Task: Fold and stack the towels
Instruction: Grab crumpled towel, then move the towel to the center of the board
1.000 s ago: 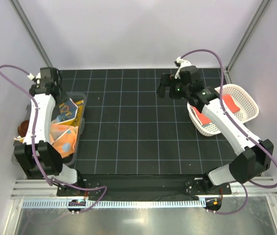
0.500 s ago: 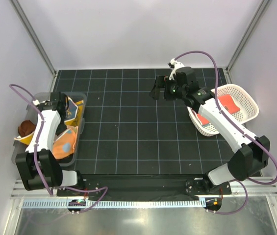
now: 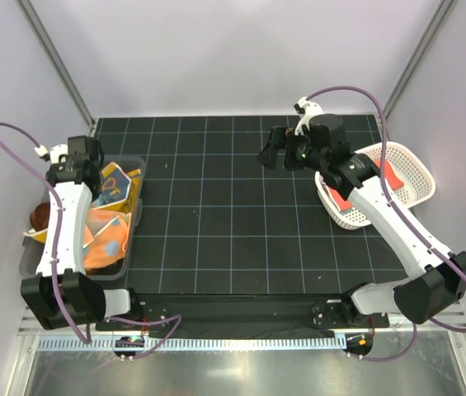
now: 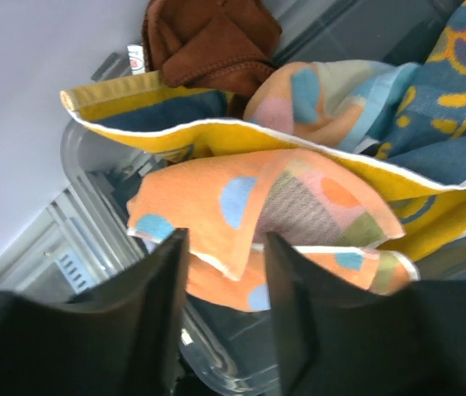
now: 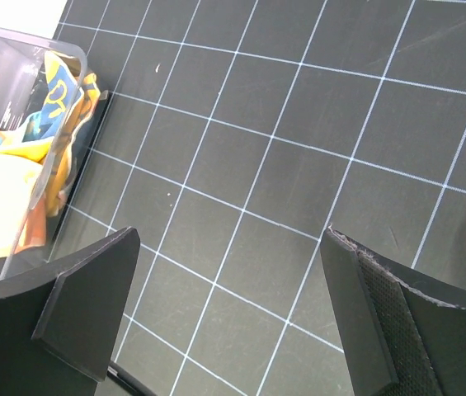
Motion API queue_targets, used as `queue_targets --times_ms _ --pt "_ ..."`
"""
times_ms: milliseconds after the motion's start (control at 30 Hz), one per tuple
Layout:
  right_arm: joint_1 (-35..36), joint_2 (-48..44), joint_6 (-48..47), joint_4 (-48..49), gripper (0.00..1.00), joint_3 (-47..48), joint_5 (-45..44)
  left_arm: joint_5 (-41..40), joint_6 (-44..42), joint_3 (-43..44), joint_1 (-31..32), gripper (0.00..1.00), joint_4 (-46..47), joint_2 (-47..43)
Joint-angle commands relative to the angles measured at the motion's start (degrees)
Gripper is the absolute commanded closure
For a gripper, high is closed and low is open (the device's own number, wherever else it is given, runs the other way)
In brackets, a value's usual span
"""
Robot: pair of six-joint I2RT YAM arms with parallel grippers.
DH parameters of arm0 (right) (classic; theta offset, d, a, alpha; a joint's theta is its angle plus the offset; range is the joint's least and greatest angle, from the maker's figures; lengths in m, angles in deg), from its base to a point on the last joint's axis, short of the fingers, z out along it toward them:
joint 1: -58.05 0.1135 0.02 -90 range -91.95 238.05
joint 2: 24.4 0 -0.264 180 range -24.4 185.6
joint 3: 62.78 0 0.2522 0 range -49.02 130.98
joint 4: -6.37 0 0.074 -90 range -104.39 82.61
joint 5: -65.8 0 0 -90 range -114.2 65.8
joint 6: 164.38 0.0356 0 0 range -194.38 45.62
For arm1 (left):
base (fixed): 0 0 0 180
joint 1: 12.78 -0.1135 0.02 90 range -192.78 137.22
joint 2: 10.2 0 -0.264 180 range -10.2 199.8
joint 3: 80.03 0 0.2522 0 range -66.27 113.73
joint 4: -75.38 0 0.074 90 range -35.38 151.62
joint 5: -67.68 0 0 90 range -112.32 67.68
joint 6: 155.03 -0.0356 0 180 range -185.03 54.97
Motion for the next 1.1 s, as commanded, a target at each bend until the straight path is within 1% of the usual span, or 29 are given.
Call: queue_targets --times_ms 0,67,167,200,233,333,400,433,500,533,567,633,667,700,733,767,800,833,867,900,933,967,1000,1033,1067 --pt "0.6 -0.2 0.2 -0.5 0.0 2.4 1.4 -2.2 0.0 -2.0 -0.3 0.48 -2.0 -0.5" --pt "0.7 0.2 -0.6 -1.8 0.0 3.4 0.7 -2.4 1.2 -4.7 -0.3 0.42 -1.0 0.7" --pt "0.7 0.9 -1.4 -4.0 0.0 6.3 0.0 1.2 2.5 -8.3 -0.3 0.42 2.3 1.3" --pt "0.6 0.7 -1.4 -4.2 0.0 7.3 -0.2 1.3 2.8 -10.1 -0.3 0.42 3.2 1.4" --pt "0.7 0.5 -1.4 -4.6 0.0 7.6 -0.2 1.0 3.2 -10.7 -0.3 0.42 3.8 2.0" --pt "0.9 -0.5 -1.1 -4.5 0.0 7.9 0.3 -2.0 3.7 -11.6 -0.3 0.5 3.2 6.0" --pt "1.1 -1.2 -1.0 -4.3 0.0 7.4 0.0 -5.1 3.9 -11.6 -0.3 0.6 2.4 7.5" --pt "1.2 -1.7 -0.8 -4.1 0.0 7.1 0.0 -5.2 3.4 -11.4 -0.3 0.76 2.8 7.1" --pt "1.2 -2.0 -0.8 -4.3 0.0 7.2 0.0 -3.4 2.7 -10.9 -0.3 0.97 3.1 6.1" --pt "1.3 -2.0 -0.8 -4.5 0.0 7.2 0.0 -2.5 2.7 -9.4 -0.3 1.0 2.9 5.6" --pt "1.2 -2.5 -1.1 -4.5 0.0 7.2 0.0 -1.3 2.5 -7.9 -0.3 1.0 2.5 5.0" --pt "1.3 -2.7 -2.1 -4.9 0.0 7.2 -1.3 4.8 2.1 -2.9 1.1 1.0 -0.3 3.3" --pt "1.2 -3.0 -2.4 -5.2 0.0 7.3 -1.9 6.6 1.9 5.5 3.1 1.0 -1.3 2.8" --pt "1.3 -3.1 -2.8 -5.5 0.0 7.7 -2.3 7.7 1.4 9.8 9.9 1.0 -2.7 2.2" --pt "1.2 -3.1 -2.9 -5.9 0.0 7.8 -2.9 7.8 0.5 15.9 12.8 1.0 -3.7 2.7" --pt "1.2 -3.1 -2.9 -6.1 0.0 8.1 -3.6 9.8 0.3 29.3 15.5 1.0 -5.6 4.3" --pt "1.3 -3.2 -2.9 -6.2 0.0 8.7 -3.6 11.8 0.3 38.0 17.2 1.0 -8.4 6.1" --pt "1.2 -3.3 -2.7 -6.1 0.0 8.8 -3.6 14.7 0.2 45.7 19.8 1.0 -9.7 11.0" --pt "1.3 -3.4 -2.4 -5.9 0.0 8.8 -3.6 21.7 0.3 53.0 20.4 1.0 -10.5 13.5" --pt "1.2 -3.5 -2.3 -5.8 0.0 9.1 -3.7 27.3 0.8 68.8 20.9 1.0 -11.2 16.3" --pt "1.3 -3.5 -2.3 -5.9 0.01 9.1 -3.9 32.2 1.7 73.0 21.5 1.0 -9.4 19.7" --pt "1.3 -3.5 -2.3 -6.2 0.0 9.2 -4.2 36.5 5.5 73.8 21.8 1.0 -6.0 19.4" --pt "1.2 -3.6 -2.7 -6.3 0.0 9.1 -4.3 47.0 7.5 71.6 22.1 1.0 -0.6 18.1" --pt "1.3 -3.6 -2.8 -6.3 0.0 9.1 -4.6 51.3 9.6 62.6 22.2 1.0 9.8 16.5" --pt "1.3 -3.5 -2.9 -6.6 0.0 8.9 -4.9 55.2 14.3 57.7 22.6 1.0 15.4 12.9"
